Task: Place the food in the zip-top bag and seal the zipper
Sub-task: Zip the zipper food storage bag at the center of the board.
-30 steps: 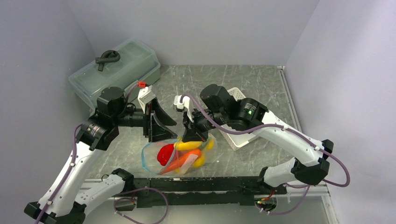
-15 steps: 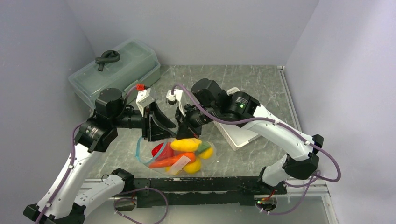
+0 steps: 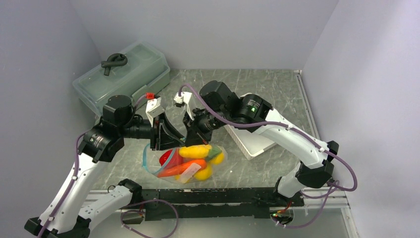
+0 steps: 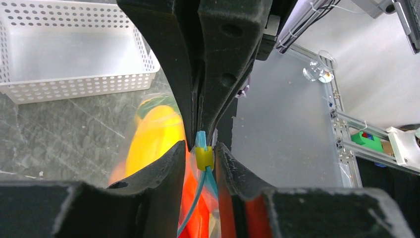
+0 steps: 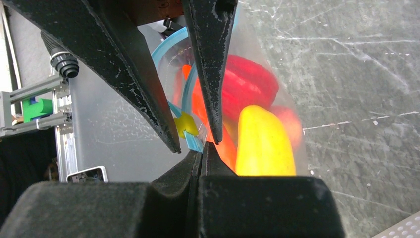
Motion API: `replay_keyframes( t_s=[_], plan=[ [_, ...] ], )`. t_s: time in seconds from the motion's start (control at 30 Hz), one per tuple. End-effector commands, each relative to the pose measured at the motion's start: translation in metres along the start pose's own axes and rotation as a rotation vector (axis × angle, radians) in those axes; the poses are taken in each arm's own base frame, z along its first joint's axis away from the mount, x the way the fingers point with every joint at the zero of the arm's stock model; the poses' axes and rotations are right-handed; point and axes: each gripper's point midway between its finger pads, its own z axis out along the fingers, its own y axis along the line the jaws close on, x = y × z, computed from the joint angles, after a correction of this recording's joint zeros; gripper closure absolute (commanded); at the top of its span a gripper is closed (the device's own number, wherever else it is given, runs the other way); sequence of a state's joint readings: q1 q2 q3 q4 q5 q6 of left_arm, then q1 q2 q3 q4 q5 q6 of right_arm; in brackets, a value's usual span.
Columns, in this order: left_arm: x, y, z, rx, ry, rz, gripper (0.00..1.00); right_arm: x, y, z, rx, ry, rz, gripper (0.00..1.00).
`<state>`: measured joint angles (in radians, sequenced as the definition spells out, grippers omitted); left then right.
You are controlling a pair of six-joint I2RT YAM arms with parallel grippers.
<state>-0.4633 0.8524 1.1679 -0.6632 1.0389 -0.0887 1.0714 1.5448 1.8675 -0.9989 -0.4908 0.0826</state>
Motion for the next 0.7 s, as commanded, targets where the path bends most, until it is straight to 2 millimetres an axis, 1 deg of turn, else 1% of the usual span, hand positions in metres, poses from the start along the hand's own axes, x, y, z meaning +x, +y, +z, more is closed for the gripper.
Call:
replay_keyframes(
  t_s=[0.0, 0.13, 0.27, 0.47, 0.67],
  plan=[
    [-0.0141, -0.0051, -0.0072, -0.028, -0.026, 0.094, 0.68, -0.0212, 0.0075, -0.0096, 0.002, -0.067, -0.008, 1.0],
    [-0.017, -0.0029, -0.0096, -0.061, -0.035, 0.104, 0.71, -0.019, 0.005, -0.0078, 0.012, -0.056, 0.0, 1.0],
    [-0.0193, -0.0029, -0.0113, -0.078, -0.049, 0.116, 0.71, -0.0175, 0.0045, -0.0071, 0.014, -0.05, 0.008, 1.0],
    [-0.0186, -0.0036, -0.0121, -0.08, -0.043, 0.116, 0.76, -0.0173, 0.0028, -0.0076, 0.025, -0.051, 0.01, 1.0],
    [-0.0169, -0.0047, -0.0117, -0.07, -0.037, 0.107, 0.77, -0.0205, 0.0037, -0.0088, 0.026, -0.064, 0.011, 1.0]
  ],
)
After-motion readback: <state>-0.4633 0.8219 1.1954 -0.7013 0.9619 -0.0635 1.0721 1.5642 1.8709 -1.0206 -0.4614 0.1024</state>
